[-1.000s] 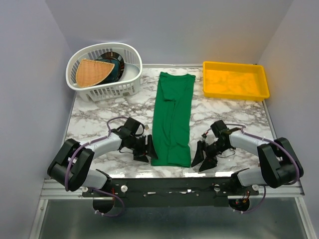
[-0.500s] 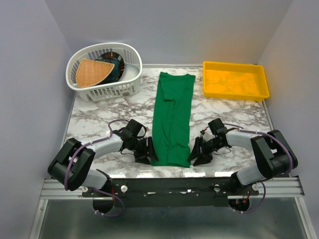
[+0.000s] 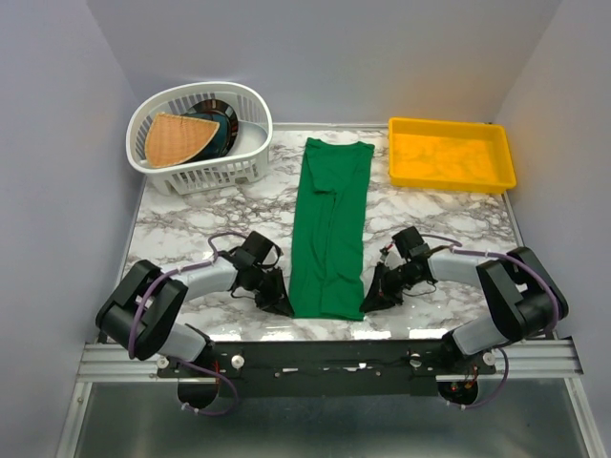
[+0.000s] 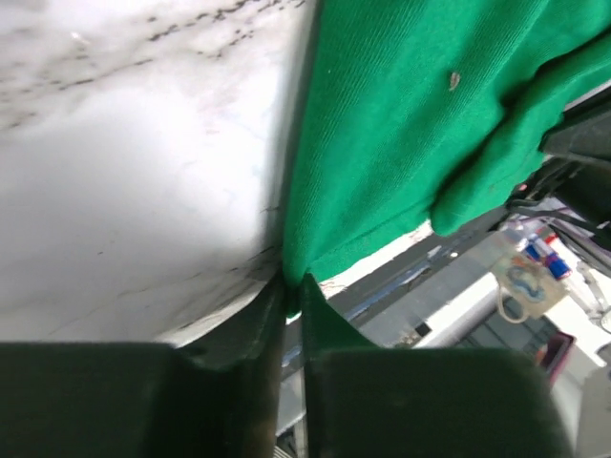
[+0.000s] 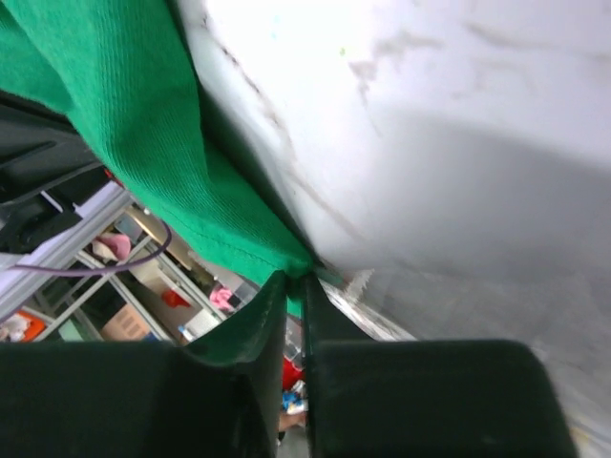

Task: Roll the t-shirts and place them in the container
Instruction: Roll the T-shirt to the center of the board.

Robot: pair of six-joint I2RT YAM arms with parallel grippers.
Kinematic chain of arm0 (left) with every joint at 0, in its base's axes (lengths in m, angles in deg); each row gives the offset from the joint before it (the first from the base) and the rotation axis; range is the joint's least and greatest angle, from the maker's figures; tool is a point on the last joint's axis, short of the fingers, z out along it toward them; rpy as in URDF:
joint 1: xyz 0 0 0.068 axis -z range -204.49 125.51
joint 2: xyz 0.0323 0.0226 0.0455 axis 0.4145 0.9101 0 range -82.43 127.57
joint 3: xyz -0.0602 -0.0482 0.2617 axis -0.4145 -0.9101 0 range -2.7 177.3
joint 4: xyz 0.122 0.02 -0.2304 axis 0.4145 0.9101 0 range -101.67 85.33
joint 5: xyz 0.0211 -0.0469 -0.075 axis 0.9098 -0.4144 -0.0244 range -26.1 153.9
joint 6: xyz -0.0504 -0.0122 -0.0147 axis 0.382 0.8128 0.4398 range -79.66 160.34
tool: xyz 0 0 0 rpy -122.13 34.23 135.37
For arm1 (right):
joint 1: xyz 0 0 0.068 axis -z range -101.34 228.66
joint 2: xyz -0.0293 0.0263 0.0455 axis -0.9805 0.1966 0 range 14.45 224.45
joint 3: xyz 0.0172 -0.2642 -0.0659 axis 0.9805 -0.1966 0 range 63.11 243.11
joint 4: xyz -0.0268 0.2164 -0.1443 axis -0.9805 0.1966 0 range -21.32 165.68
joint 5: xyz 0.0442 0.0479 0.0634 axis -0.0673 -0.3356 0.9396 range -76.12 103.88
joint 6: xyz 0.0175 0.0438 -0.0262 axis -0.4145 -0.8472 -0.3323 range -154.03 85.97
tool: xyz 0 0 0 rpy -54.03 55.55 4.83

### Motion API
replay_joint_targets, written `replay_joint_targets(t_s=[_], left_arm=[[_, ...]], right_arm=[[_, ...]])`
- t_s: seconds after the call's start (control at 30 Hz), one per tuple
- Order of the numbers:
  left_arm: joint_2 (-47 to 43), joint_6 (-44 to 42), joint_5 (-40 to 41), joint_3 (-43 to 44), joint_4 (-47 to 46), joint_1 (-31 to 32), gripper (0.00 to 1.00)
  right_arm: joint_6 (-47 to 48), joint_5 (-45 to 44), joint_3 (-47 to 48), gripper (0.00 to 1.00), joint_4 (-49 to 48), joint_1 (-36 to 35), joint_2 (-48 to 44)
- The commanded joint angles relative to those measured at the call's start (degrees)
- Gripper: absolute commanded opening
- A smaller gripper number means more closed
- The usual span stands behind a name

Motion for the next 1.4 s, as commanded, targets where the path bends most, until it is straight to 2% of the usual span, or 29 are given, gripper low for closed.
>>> replay_joint_targets(t_s=[0.0, 0.07, 0.3, 0.43, 0.6, 0.9, 1.13, 1.37], left_arm=[[-1.83, -3.93, 8.63, -2.18, 1.78, -1.39, 0.08], [-3.07, -4.80, 7.92, -2.36, 1.08, -1.48, 0.00], [-9.65, -7.27, 0.64, -0.95, -2.53, -1.48, 0.00], [-11.33, -7.62, -3.32, -1.13, -4.63, -1.40, 0.00], [-11.95, -8.85, -5.79, 0.19, -4.55, -1.31, 0.00], [-10.20, -12.72, -2.19, 6.43, 1.95, -2.01, 0.00], [-7.30, -12.81, -0.43, 8.62, 1.16, -4.29, 0.00], [-3.95, -12.54, 2.21, 10.73, -0.33, -5.61, 0.00]], right_arm=[[-4.42, -3.36, -2.60, 0.01, 2.99, -0.55, 2.06], [-3.28, -2.92, -2.34, 0.01, 4.12, -0.90, -0.30], [1.47, -0.72, -1.20, 0.00, 13.00, -1.25, -11.11], [0.78, 1.30, -1.37, 0.01, 10.99, -1.69, -14.29], [-0.72, 2.45, 0.99, 0.01, 7.91, -1.60, -14.38], [0.85, -0.09, 3.81, 0.00, 9.58, -0.11, -13.24], [1.12, 0.25, 4.25, 0.00, 6.60, 5.95, -10.35], [0.51, 1.22, 9.61, 0.01, 3.87, 6.31, -4.55]])
